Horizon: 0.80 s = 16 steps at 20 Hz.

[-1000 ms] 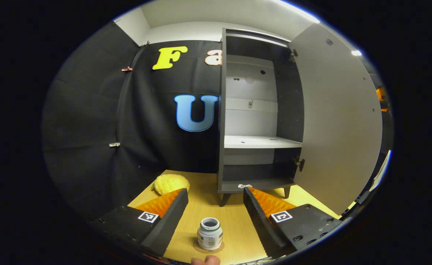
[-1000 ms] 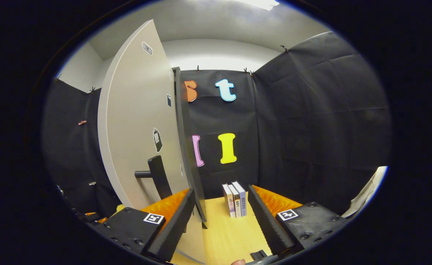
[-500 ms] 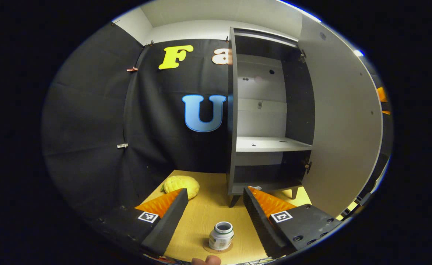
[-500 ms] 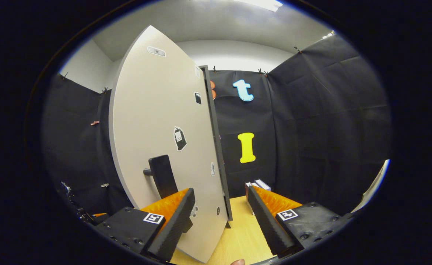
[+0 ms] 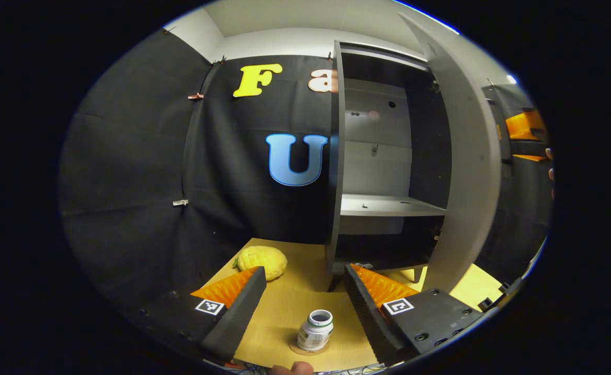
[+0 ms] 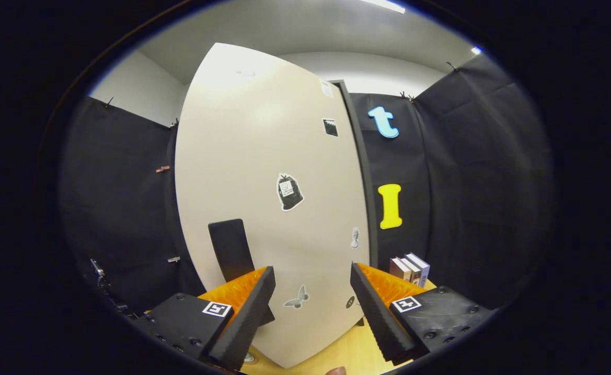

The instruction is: Open the cabinet door with the right hand, grasp the bottle in the cabinet with the left hand and place it on the coaster, then close the cabinet door with the right hand.

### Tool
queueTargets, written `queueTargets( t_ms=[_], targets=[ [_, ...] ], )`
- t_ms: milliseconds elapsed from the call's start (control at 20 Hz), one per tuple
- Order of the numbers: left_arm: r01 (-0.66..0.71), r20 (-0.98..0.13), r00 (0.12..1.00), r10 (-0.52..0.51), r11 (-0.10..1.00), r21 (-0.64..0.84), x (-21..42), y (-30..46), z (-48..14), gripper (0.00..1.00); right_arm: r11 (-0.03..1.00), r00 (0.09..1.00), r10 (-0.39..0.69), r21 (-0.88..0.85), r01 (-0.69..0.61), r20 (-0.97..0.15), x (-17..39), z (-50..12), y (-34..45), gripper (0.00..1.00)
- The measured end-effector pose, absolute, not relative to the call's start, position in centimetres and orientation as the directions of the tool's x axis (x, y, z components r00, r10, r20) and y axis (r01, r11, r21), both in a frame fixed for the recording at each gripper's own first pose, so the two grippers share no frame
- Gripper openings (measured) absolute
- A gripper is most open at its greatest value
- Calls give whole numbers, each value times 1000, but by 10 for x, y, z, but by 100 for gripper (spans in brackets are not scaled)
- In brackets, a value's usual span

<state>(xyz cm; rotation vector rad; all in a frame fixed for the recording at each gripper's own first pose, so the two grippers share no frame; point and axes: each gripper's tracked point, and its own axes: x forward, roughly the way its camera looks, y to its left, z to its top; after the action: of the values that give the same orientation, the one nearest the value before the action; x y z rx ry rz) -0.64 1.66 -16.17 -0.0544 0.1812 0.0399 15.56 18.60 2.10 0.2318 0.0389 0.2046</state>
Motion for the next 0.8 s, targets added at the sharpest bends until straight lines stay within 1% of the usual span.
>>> queueTargets(
  t_ms=[150,350,500,550,650,700,800],
  targets=[
    [-43,-178,984,33,998,-51,-8,16,-159,95,931,962,269,265,-251,-34,170,12,220,96],
    [-43,-176,984,29,996,-76,-11,16,-159,95,930,956,292,243,-276,-32,173,16,229,97],
    [-32,-176,984,17,996,-86,-9,15,-155,95,937,960,277,227,-264,-27,172,16,227,97],
    [-29,-175,985,14,996,-84,-8,15,-153,97,939,962,272,226,-259,-27,172,15,226,98],
    [-26,-168,986,12,996,-81,-6,17,-147,98,949,969,247,208,-237,-24,174,17,217,98],
    [-27,-164,986,13,996,-83,-6,17,-144,95,956,973,230,192,-221,-24,175,16,210,98],
    [-27,-156,988,13,996,-91,-4,17,-135,95,964,978,209,175,-201,-26,178,13,202,98]
  ],
)
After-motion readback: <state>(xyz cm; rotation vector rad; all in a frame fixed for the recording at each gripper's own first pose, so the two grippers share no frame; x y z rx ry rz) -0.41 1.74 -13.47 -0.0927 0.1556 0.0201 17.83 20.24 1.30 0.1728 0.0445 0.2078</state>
